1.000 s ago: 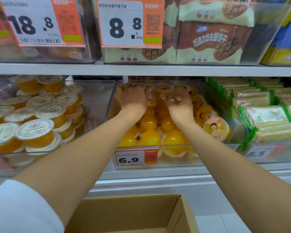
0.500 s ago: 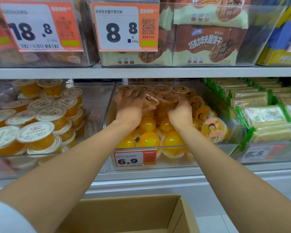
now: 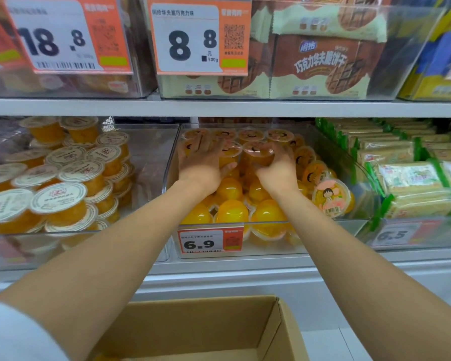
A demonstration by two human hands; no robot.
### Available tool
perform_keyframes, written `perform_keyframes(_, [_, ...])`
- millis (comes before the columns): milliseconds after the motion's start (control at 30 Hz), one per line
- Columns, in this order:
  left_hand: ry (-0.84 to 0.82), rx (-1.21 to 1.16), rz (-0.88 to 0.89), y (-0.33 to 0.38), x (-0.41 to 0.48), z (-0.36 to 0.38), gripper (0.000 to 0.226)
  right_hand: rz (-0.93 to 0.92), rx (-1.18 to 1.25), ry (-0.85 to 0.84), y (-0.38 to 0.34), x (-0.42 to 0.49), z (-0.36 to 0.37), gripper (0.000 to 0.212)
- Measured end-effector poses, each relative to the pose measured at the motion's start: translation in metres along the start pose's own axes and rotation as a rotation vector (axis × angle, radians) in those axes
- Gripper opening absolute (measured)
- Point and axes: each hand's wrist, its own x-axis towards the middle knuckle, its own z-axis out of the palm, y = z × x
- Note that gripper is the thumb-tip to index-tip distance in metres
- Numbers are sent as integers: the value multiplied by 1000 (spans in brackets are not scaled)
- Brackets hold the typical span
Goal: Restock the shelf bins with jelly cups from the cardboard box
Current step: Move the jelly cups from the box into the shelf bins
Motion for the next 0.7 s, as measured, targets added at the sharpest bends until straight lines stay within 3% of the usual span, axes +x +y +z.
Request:
perform_keyframes(167, [163, -62, 34, 7, -24, -25, 60, -54, -136, 37, -14, -11, -18, 39])
perform_keyframes(300, [280, -194, -11, 10, -75, -58, 3, -138, -191, 13, -44, -65, -32, 10])
perform_keyframes(433, [240, -415, -109, -3, -147, -72, 23, -154, -113, -47, -69, -134, -30, 14])
perform_keyframes(533, [75, -469, -249, -26, -207, -61, 22, -56, -84, -181, -66, -192, -10, 14])
perform_keyframes(633, [-275, -439, -396, -61, -267, -25, 14, -7, -168, -496, -47, -252, 16, 4])
perform_keyframes(700, [-519, -332, -441, -92, -311, 5, 4, 5, -272, -738, -31, -288, 37, 10])
